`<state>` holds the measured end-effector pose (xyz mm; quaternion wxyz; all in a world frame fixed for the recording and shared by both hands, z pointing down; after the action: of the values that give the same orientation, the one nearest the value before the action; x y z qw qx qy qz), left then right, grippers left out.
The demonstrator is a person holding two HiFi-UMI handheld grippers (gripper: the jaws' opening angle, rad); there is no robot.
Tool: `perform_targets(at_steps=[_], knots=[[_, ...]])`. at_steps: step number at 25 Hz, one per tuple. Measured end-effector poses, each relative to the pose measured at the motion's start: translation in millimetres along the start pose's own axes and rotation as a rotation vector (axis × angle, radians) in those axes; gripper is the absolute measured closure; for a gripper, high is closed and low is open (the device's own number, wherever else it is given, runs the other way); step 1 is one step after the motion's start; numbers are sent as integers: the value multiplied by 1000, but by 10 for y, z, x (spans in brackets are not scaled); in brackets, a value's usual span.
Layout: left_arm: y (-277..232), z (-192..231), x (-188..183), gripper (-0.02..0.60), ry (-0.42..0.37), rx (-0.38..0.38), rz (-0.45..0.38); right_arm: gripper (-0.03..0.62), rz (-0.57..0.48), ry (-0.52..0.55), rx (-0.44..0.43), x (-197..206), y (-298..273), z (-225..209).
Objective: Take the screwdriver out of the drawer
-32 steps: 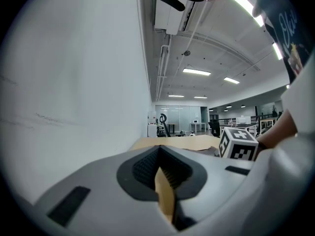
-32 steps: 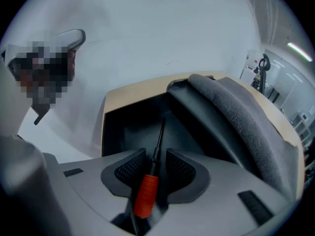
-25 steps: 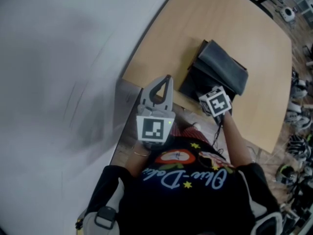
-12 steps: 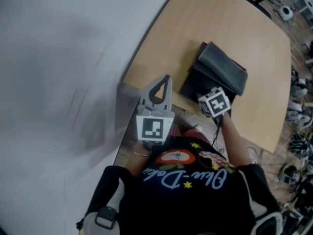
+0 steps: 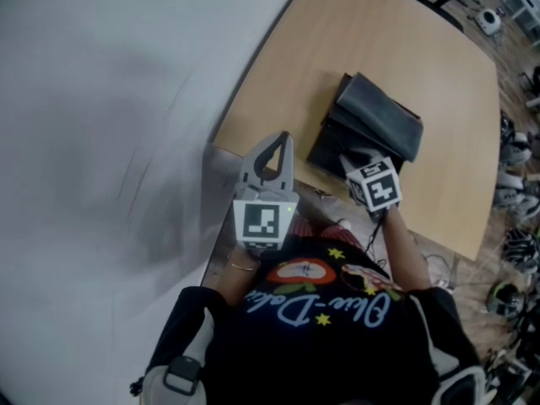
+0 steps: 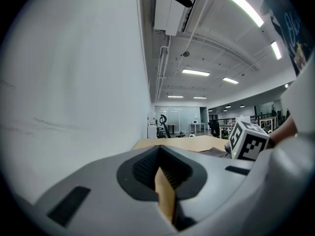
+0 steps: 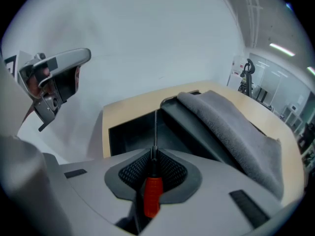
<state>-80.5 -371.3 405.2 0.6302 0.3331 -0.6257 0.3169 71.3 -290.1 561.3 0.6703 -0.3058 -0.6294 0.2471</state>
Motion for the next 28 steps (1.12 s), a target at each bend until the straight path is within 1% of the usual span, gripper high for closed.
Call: perform_targets(at_steps=[7, 10, 14, 19, 24, 28], knots=[[-54, -137, -45, 581, -1, 39, 1, 545, -180, -76, 54, -250, 413, -13], [-72, -217, -74, 581, 13, 63, 0, 545, -251, -67, 87, -336, 600, -49], [-118, -348, -117, 581, 7, 106, -10, 545, -329, -70, 121, -466, 850, -76], [-152, -518, -188, 581, 3, 156, -23, 545, -438, -84, 127, -689, 1194, -27], [-139, -633, -218, 581, -31, 196, -31, 545, -521, -83, 144, -808, 1444, -9], [-121, -695, -271, 581, -11, 202, -34, 545, -565, -93, 137, -876, 1560, 7]])
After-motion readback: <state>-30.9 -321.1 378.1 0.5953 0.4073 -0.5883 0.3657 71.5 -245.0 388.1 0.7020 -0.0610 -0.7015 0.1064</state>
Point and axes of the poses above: the fingertips, and each gripper's own axes: y backward along the fingers, z to its left, x out of its underside, the point moved 2 cm from there along y, backward along the fingers, and after that the axes turned 8 degrees about -z, right-handed, at the moved point
